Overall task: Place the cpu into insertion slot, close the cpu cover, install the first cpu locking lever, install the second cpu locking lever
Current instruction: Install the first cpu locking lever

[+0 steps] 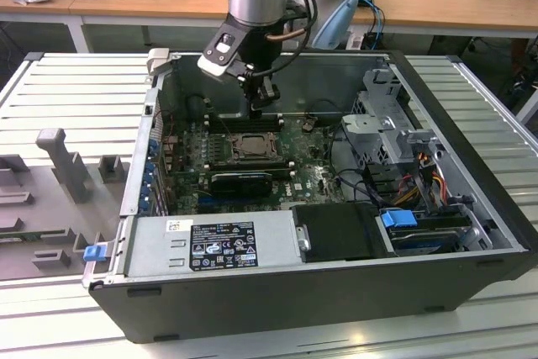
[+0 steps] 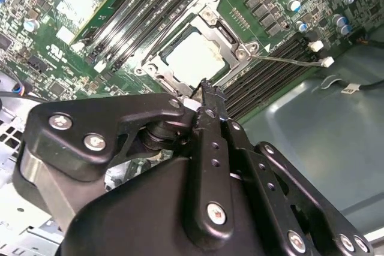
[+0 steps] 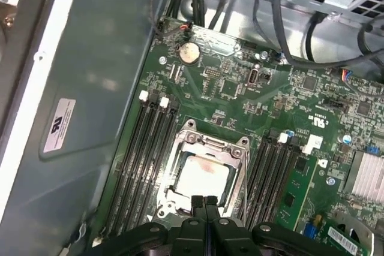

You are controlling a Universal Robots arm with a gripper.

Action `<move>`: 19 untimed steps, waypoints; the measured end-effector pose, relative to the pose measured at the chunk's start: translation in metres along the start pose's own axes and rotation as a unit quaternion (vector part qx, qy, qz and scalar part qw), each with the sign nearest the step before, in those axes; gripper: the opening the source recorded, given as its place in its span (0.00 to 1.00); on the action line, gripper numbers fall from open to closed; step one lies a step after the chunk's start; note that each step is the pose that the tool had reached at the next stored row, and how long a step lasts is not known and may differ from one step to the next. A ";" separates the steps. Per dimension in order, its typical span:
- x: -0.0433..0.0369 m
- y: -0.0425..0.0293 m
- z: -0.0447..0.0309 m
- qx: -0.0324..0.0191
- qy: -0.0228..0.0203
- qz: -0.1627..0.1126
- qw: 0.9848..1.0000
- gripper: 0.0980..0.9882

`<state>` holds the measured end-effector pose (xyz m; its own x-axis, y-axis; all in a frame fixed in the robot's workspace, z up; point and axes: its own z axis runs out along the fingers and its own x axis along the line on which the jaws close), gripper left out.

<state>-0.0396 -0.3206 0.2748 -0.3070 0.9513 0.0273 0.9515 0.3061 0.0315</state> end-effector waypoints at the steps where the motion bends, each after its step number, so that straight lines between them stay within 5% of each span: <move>1: 0.0000 0.0000 0.0000 0.000 0.000 -0.006 1.000 0.01; 7: 0.0000 0.0000 0.0000 0.001 0.001 -0.027 1.000 0.01; 11: 0.0000 0.0000 0.0000 0.002 0.002 -0.061 0.998 0.01; 15: 0.0000 0.0000 0.0007 0.003 0.004 -0.112 0.994 0.01; 19: -0.0001 -0.0001 0.0014 0.004 0.005 -0.158 0.987 0.01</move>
<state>-0.0396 -0.3206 0.2734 -0.5895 0.8073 0.0272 0.8077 0.5887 0.0314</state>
